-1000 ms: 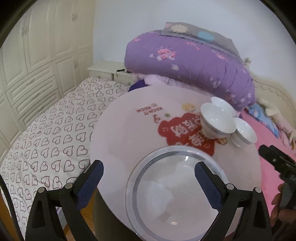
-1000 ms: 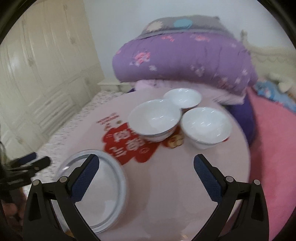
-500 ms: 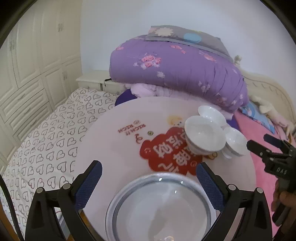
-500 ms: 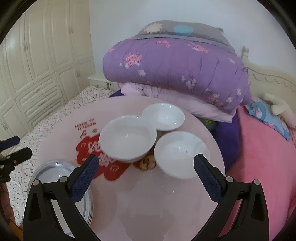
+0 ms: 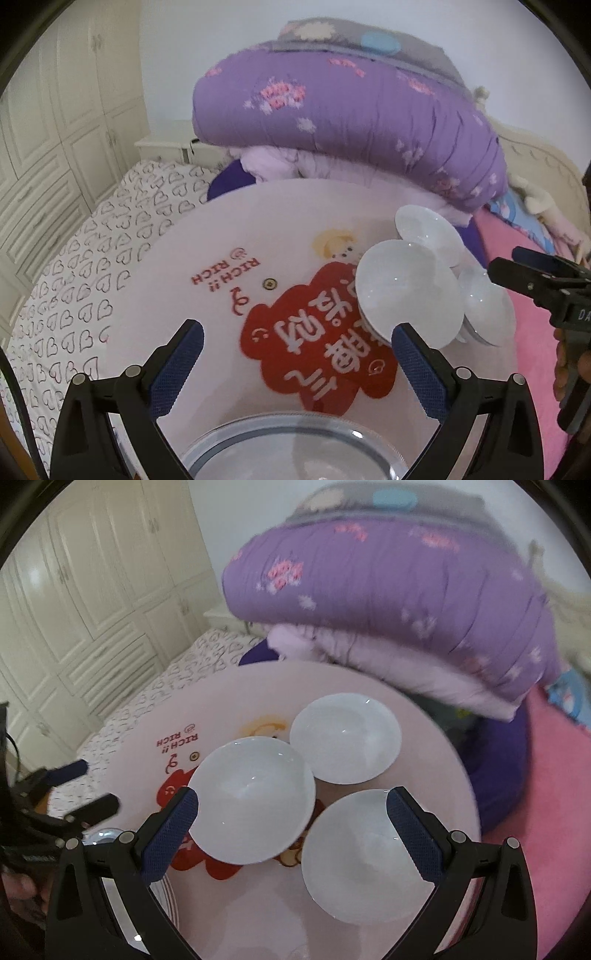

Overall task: Organize plates and bowls
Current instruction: 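Move both grippers toward a white bowl on the table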

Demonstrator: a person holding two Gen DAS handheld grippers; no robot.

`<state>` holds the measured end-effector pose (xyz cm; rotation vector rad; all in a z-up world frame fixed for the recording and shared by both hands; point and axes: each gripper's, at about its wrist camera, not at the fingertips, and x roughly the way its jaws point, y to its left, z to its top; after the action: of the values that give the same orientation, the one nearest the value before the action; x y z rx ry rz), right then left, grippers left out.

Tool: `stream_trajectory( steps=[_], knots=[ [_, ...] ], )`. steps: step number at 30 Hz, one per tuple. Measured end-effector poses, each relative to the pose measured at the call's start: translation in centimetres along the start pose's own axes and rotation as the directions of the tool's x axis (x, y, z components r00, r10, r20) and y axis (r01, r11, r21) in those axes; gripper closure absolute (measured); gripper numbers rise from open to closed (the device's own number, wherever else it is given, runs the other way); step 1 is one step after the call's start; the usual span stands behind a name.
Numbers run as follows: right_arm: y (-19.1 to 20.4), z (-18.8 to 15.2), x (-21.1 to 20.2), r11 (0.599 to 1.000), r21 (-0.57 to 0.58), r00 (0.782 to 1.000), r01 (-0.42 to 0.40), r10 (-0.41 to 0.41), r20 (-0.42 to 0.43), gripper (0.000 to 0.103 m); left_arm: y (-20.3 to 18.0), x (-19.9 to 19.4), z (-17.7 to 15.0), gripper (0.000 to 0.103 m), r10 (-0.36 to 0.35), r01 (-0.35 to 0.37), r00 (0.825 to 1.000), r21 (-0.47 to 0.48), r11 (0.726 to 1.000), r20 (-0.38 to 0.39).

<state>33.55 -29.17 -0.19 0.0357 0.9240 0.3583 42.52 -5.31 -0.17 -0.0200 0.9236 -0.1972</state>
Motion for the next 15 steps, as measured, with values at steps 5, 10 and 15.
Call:
stream_trajectory(
  steps=[5,10,15],
  knots=[
    [-0.3,0.5,1.7,0.999,0.008,0.998,-0.051,0.051,-0.042,0.009,-0.9,3.1,1.0,0.002,-0.003,0.003,0.999,-0.006,1.000,-0.043],
    [-0.3,0.8,3.0,0.996,0.015,0.991,-0.092,0.093,-0.095,0.047,-1.0,5.6,2.4,0.002,-0.014,0.012,0.997,-0.031,0.999,-0.082],
    [-0.6,0.8,4.5,0.993,0.036,0.981,-0.116,0.121,-0.154,0.066,-1.3,7.8,3.5,0.003,-0.021,0.016,0.993,-0.043,0.999,-0.113]
  ],
)
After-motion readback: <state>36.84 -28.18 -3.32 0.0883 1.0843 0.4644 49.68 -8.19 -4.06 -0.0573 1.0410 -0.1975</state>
